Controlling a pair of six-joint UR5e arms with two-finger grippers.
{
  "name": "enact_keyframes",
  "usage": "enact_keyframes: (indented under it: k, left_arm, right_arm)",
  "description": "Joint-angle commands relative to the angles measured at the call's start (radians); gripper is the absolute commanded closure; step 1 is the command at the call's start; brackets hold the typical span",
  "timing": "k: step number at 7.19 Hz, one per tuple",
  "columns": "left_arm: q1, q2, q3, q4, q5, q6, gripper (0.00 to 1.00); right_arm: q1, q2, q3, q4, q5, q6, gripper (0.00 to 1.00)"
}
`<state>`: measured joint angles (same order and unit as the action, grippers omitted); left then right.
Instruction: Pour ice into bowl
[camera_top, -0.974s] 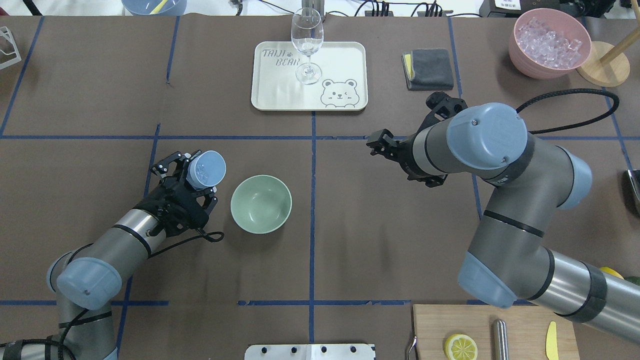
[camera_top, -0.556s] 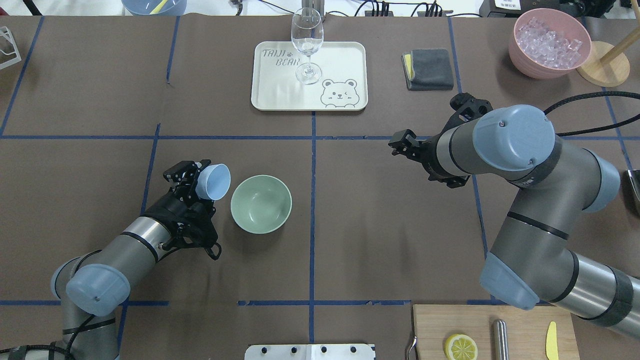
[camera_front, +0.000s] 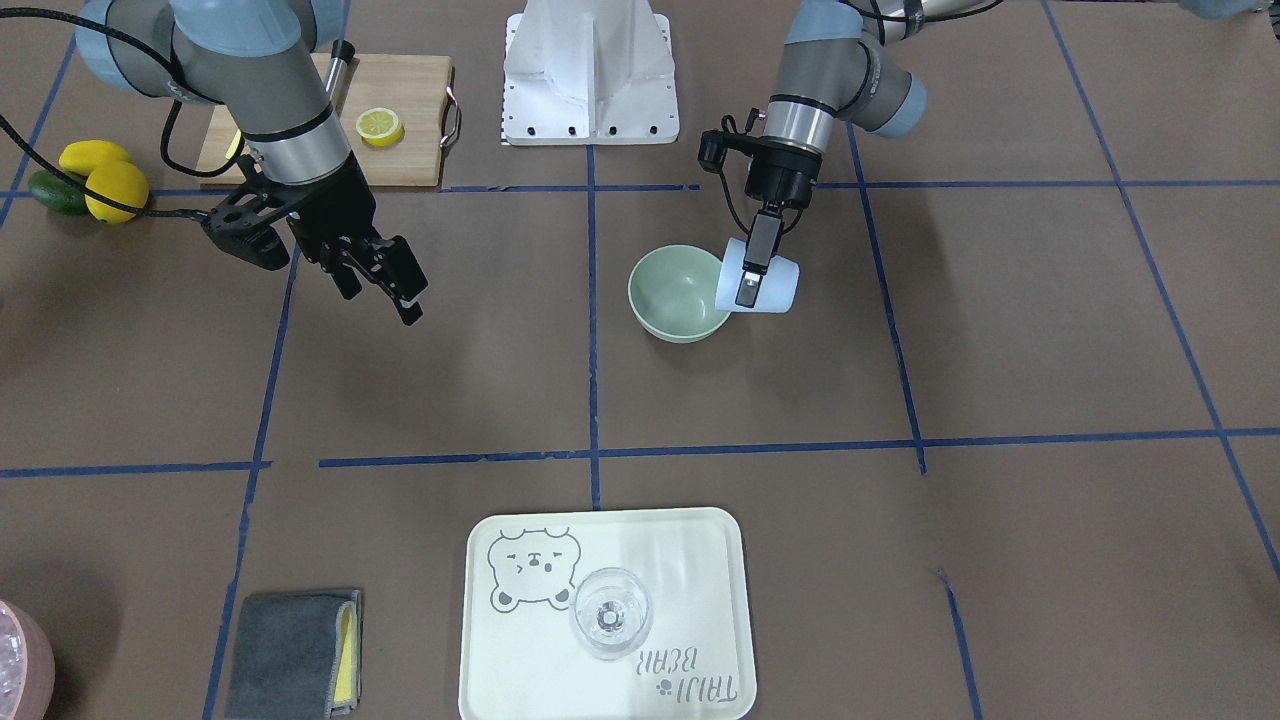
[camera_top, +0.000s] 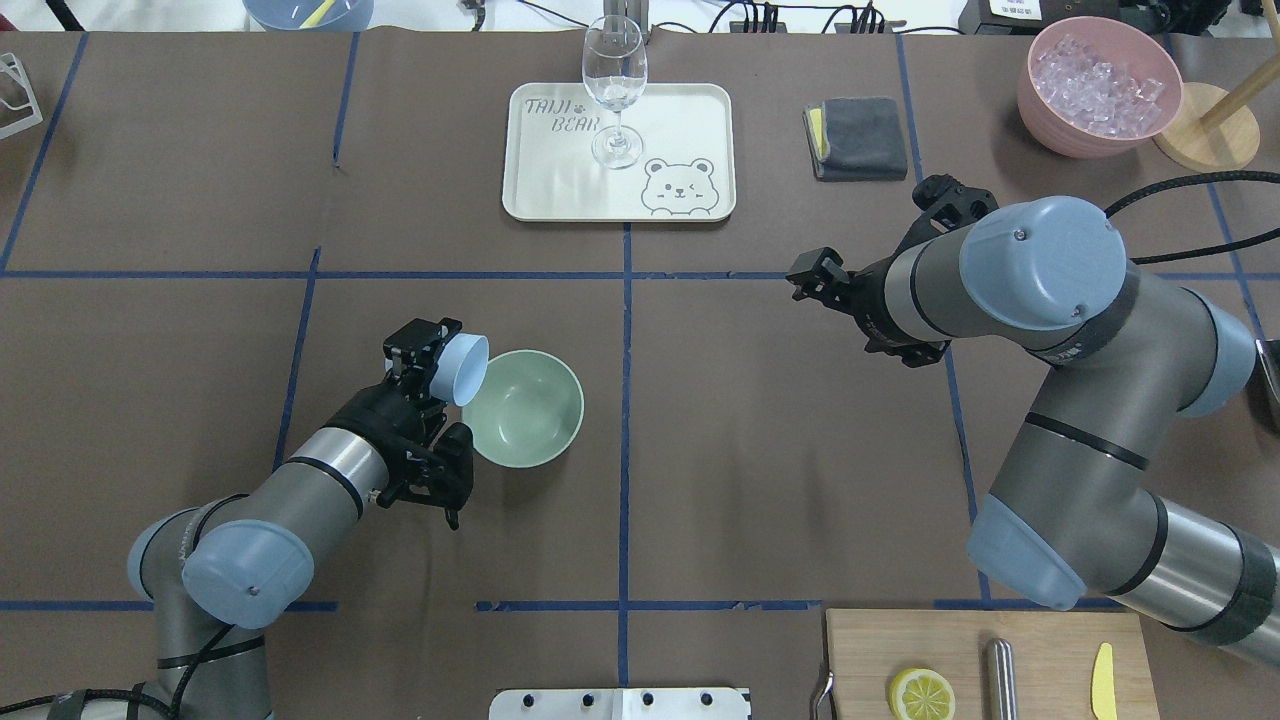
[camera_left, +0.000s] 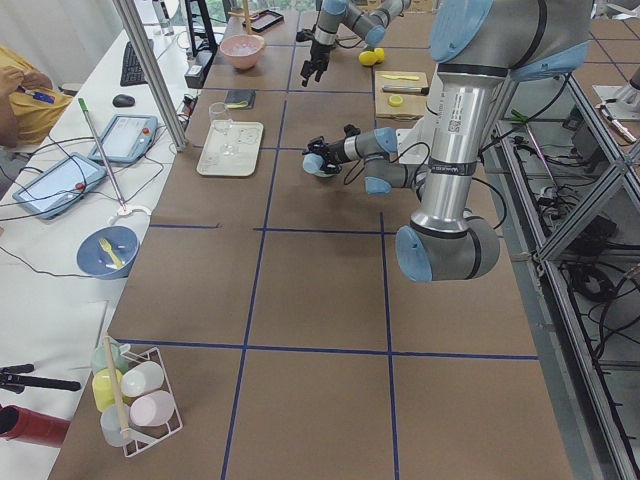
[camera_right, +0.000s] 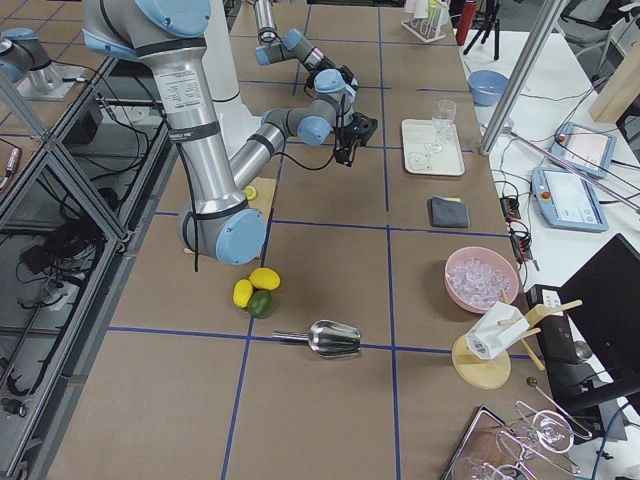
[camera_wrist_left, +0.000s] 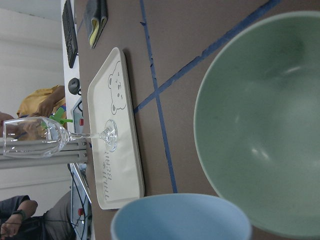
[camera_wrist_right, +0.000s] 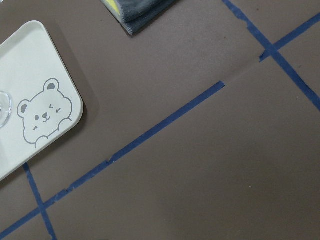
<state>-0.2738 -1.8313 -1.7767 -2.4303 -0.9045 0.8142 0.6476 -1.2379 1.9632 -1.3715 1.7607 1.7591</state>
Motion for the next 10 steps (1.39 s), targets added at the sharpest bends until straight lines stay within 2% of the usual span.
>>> enact_keyframes:
  k: [1,3,7,10]
  left_arm:
    - [-0.001,0.0,-0.024,0.138,0.01,0.108,1.0]
    - [0.01,-0.014,-0.119,0.302,0.055,0.172,1.0]
    - [0.013,-0.029,-0.107,0.307,0.053,0.157,1.0]
    - [0.002,-0.011,-0.121,0.309,0.044,-0.202,1.0]
  right_arm:
    - [0.027,-0.003,-0.004,-0.006,0.002,-0.03,0.0]
    - [0.027,-0.005,-0.004,-0.006,0.002,-0.039,0.0]
    - [0.026,-0.006,-0.009,-0.005,0.003,-0.039,0.0]
    - [0.024,-0.006,-0.012,-0.005,0.002,-0.044,0.0]
